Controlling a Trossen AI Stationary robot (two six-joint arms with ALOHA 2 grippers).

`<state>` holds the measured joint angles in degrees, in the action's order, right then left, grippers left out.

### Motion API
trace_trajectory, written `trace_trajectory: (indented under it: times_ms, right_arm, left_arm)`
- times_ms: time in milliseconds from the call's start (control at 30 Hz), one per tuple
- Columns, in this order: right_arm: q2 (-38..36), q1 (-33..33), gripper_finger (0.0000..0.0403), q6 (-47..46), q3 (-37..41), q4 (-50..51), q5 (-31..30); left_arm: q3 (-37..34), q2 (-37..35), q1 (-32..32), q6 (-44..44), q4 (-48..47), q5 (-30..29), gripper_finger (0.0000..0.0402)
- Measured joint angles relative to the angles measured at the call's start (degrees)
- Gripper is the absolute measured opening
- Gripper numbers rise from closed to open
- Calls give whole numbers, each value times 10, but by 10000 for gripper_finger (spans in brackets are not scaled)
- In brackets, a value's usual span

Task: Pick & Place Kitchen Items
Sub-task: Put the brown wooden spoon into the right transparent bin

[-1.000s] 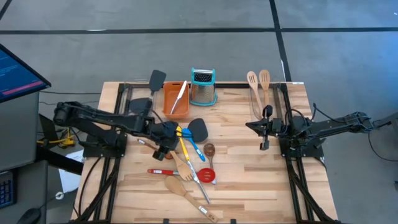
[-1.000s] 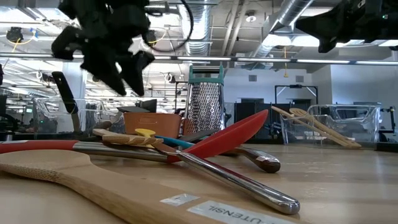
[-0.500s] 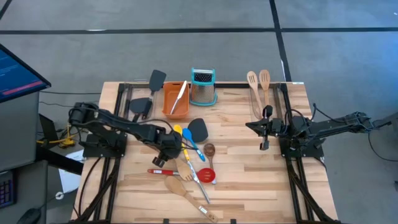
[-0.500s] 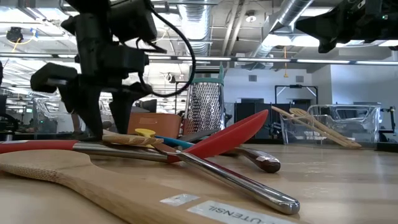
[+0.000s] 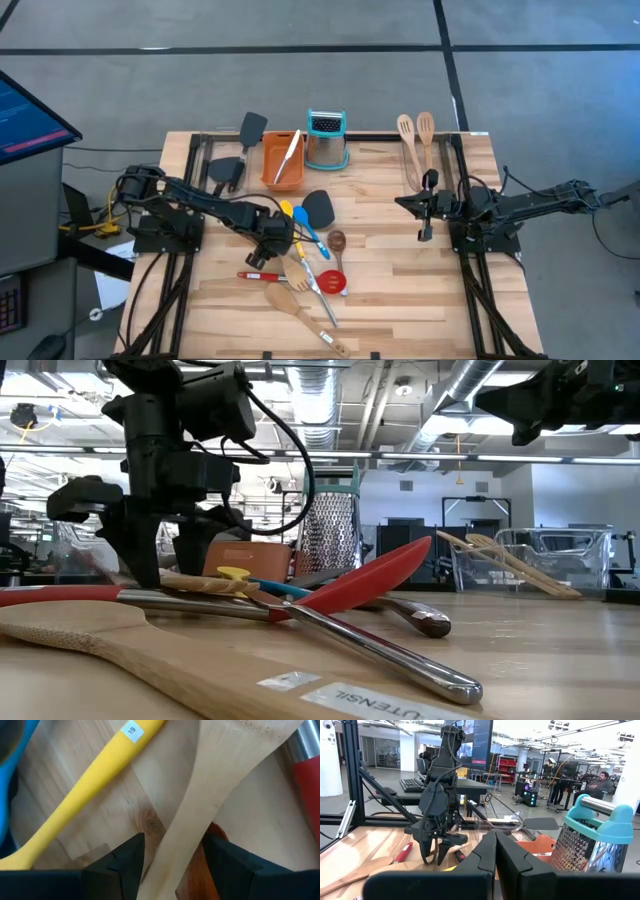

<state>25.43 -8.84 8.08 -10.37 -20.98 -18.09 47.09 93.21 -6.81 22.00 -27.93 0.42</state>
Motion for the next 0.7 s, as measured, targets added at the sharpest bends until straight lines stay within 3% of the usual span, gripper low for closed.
trace_trajectory:
  times_ms: [333, 700]
  right_arm:
    - [0, 0, 2, 0, 0, 2, 0]
    - [0, 0, 2, 0, 0, 4, 0]
  left_arm:
    - [-1, -6, 0, -4, 1, 0, 180]
    - [-1, -9, 0, -6, 0, 0, 82]
